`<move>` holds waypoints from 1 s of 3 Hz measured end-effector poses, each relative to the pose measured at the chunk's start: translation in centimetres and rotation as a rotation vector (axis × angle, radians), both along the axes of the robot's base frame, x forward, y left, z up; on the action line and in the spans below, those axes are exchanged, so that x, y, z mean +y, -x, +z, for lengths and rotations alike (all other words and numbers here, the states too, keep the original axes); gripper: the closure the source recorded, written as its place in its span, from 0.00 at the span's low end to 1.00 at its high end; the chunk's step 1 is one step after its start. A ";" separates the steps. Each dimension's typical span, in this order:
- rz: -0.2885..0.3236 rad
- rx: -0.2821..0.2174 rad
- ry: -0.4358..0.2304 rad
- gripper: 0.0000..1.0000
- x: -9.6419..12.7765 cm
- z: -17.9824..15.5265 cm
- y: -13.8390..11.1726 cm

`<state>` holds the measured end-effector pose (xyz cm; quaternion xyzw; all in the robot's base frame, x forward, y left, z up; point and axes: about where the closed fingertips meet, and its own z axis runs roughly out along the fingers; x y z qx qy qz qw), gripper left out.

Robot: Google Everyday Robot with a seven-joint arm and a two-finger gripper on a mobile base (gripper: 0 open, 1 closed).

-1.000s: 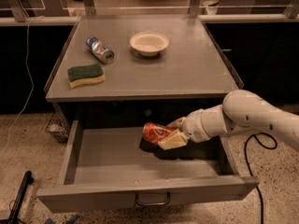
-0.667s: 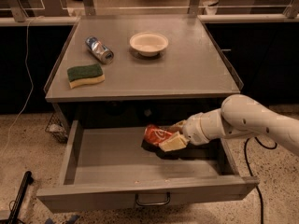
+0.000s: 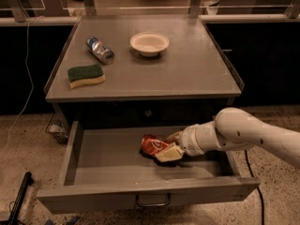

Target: Place coke can into top drawer

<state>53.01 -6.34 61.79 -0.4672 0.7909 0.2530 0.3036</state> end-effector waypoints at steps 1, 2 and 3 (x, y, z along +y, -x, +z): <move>-0.001 0.001 0.001 0.85 0.1 -0.2 0.1; -0.001 0.002 0.001 0.53 0.1 -0.2 0.1; -0.001 0.002 0.001 0.30 0.1 -0.2 0.1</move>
Offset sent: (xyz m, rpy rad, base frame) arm -0.0010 0.0008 -0.0016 -0.0007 0.0015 -0.0009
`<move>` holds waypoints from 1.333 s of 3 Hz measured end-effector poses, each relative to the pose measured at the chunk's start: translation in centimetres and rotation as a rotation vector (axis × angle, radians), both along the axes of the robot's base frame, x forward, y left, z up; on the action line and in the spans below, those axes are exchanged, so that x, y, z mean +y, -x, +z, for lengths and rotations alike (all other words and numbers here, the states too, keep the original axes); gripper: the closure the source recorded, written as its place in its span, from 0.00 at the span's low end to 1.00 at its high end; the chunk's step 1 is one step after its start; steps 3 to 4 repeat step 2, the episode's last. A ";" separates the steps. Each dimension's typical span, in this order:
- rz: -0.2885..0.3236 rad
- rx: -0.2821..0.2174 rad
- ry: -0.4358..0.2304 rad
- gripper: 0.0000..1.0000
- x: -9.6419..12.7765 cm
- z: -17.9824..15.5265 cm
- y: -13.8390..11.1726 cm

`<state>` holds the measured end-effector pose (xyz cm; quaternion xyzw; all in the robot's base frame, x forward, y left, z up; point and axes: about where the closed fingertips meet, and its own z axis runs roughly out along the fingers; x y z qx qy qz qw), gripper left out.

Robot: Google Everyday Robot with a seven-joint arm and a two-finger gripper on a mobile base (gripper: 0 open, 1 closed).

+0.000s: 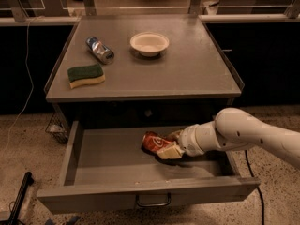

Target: Place coke can into top drawer

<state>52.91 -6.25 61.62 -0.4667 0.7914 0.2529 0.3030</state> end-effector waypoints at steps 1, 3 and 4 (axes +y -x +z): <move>0.000 0.000 0.000 0.00 0.0 0.0 0.0; 0.000 0.000 0.000 0.00 0.0 0.0 0.0; 0.000 0.000 0.000 0.00 0.0 0.0 0.0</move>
Offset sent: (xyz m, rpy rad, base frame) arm 0.0000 0.0000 0.0000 0.0000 0.0000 0.0001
